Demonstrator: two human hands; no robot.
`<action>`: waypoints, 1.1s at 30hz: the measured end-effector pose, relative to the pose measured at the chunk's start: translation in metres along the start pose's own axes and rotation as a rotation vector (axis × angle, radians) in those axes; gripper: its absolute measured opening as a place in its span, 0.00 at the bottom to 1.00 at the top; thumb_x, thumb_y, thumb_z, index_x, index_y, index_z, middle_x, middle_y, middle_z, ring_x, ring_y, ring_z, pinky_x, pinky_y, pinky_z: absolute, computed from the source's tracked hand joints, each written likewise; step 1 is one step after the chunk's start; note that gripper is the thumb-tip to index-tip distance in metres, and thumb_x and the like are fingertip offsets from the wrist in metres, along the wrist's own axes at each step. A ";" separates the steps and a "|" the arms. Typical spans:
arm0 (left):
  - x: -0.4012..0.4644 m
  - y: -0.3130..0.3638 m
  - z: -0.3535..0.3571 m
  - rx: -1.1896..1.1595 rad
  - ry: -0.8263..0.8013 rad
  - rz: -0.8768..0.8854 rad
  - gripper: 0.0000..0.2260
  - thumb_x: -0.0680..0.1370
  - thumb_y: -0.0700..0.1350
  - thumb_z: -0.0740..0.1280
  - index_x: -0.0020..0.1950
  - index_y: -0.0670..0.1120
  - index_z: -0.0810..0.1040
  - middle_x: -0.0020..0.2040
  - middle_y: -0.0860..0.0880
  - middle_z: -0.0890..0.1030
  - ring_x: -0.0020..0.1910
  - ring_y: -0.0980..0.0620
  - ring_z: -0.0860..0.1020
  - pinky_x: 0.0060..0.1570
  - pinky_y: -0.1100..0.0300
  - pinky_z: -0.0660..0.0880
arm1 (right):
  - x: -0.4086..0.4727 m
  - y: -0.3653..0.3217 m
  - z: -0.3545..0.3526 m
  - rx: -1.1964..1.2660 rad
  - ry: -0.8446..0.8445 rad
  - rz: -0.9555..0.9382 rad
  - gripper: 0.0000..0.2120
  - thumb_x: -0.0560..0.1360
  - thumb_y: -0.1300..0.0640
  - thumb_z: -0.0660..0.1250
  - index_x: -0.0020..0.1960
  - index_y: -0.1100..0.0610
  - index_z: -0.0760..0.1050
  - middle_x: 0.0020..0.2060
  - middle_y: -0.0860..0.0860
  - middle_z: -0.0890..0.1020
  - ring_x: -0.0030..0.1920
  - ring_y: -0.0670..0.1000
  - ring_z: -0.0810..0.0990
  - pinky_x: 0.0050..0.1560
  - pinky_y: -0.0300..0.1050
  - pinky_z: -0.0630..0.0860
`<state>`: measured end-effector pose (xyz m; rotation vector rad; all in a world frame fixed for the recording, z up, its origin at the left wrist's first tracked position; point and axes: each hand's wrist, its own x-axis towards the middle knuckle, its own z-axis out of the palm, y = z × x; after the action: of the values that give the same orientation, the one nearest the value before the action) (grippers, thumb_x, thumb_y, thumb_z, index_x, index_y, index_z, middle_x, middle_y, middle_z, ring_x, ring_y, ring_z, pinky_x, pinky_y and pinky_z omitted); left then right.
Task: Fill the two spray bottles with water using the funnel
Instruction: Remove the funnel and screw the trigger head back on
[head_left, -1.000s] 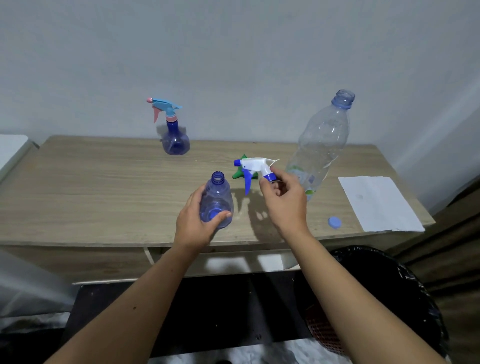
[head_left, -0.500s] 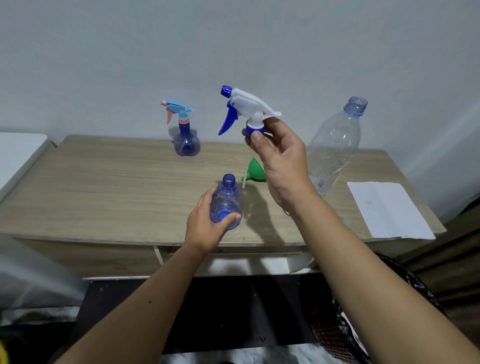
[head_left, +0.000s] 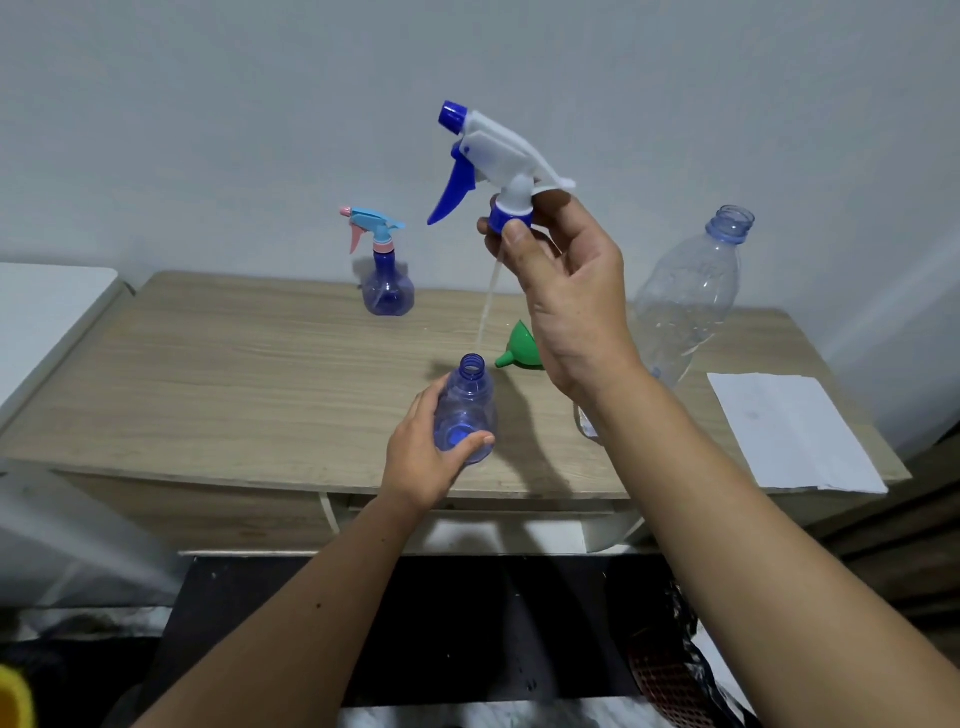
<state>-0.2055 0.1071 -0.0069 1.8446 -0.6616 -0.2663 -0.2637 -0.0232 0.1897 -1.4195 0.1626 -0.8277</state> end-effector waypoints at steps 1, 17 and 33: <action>0.000 0.000 0.000 0.004 0.000 0.001 0.37 0.73 0.51 0.83 0.79 0.55 0.71 0.71 0.58 0.79 0.67 0.60 0.79 0.69 0.55 0.77 | 0.000 0.000 0.000 -0.010 -0.009 0.001 0.14 0.83 0.68 0.65 0.68 0.66 0.74 0.54 0.56 0.83 0.58 0.54 0.85 0.67 0.50 0.80; 0.000 0.001 0.002 -0.040 0.010 0.014 0.40 0.69 0.63 0.77 0.79 0.54 0.72 0.70 0.58 0.80 0.68 0.60 0.80 0.69 0.55 0.77 | -0.032 0.082 -0.026 -0.264 -0.047 0.178 0.14 0.80 0.69 0.69 0.65 0.64 0.78 0.51 0.49 0.85 0.49 0.40 0.83 0.55 0.36 0.79; -0.002 -0.003 0.004 -0.036 0.020 0.018 0.41 0.70 0.63 0.76 0.80 0.50 0.71 0.72 0.55 0.80 0.70 0.56 0.79 0.70 0.47 0.77 | -0.037 0.106 -0.047 -0.391 -0.223 0.256 0.13 0.76 0.67 0.75 0.58 0.58 0.78 0.47 0.41 0.84 0.48 0.40 0.82 0.58 0.39 0.77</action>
<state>-0.2079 0.1056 -0.0110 1.8040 -0.6552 -0.2465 -0.2733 -0.0464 0.0702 -1.8014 0.3415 -0.4350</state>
